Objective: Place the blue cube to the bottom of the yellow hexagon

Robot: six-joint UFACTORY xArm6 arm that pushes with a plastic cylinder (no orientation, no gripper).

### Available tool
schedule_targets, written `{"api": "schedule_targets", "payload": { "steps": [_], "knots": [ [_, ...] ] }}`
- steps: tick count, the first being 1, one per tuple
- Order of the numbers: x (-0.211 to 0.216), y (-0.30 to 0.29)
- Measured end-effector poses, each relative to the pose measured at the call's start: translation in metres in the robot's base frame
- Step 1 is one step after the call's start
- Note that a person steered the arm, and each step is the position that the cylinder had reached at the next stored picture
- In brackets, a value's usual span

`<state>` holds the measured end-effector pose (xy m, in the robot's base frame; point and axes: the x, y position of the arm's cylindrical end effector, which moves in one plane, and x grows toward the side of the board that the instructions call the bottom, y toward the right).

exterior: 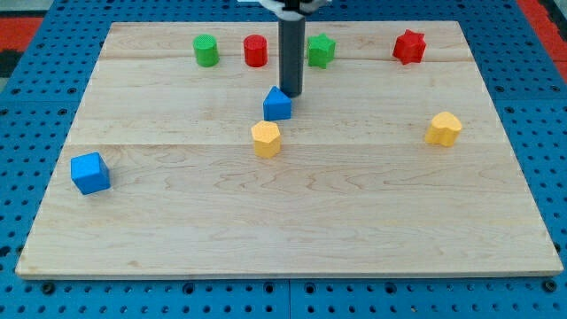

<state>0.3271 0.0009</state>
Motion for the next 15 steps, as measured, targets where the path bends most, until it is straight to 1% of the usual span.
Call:
{"api": "schedule_targets", "payload": {
  "steps": [1, 2, 4, 5, 6, 7, 8, 9, 10, 11, 13, 14, 15],
  "knots": [
    [-0.038, -0.08],
    [0.009, -0.162],
    [0.111, -0.249],
    [0.157, -0.27],
    [0.172, -0.173],
    [0.179, -0.09],
    [0.189, -0.166],
    [0.211, -0.169],
    [0.234, -0.1],
    [0.247, -0.056],
    [0.241, -0.004],
    [0.21, -0.024],
    [0.22, -0.025]
  ]
}}
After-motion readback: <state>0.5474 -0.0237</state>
